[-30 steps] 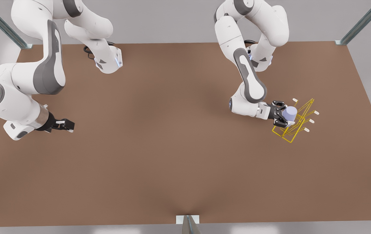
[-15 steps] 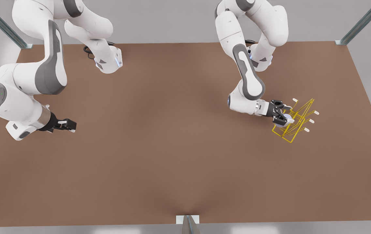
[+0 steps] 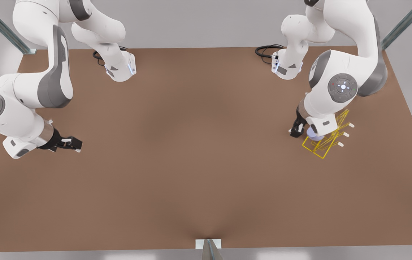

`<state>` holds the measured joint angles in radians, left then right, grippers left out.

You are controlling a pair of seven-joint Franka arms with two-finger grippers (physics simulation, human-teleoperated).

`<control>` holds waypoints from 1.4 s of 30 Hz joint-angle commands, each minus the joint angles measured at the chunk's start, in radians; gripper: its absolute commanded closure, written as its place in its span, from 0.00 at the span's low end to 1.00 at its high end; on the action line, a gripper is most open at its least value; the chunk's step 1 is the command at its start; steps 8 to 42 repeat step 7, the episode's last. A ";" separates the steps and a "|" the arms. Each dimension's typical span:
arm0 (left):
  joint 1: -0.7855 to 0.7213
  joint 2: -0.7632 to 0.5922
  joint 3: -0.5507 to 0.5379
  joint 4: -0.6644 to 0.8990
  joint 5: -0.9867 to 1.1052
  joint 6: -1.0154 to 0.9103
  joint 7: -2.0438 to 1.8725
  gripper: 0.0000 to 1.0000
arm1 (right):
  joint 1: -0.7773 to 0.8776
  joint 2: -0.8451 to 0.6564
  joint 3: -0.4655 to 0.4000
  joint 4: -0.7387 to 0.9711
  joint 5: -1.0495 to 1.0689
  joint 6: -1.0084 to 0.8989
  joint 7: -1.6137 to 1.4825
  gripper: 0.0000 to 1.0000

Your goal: Place the cup on the cup holder

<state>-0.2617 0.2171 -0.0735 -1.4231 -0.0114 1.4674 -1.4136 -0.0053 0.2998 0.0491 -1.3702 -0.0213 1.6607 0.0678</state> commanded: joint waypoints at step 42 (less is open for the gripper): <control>0.033 0.036 -0.005 0.067 0.004 -0.085 1.190 0.00 | 0.007 -0.105 0.000 -0.098 -0.006 0.030 0.012 0.00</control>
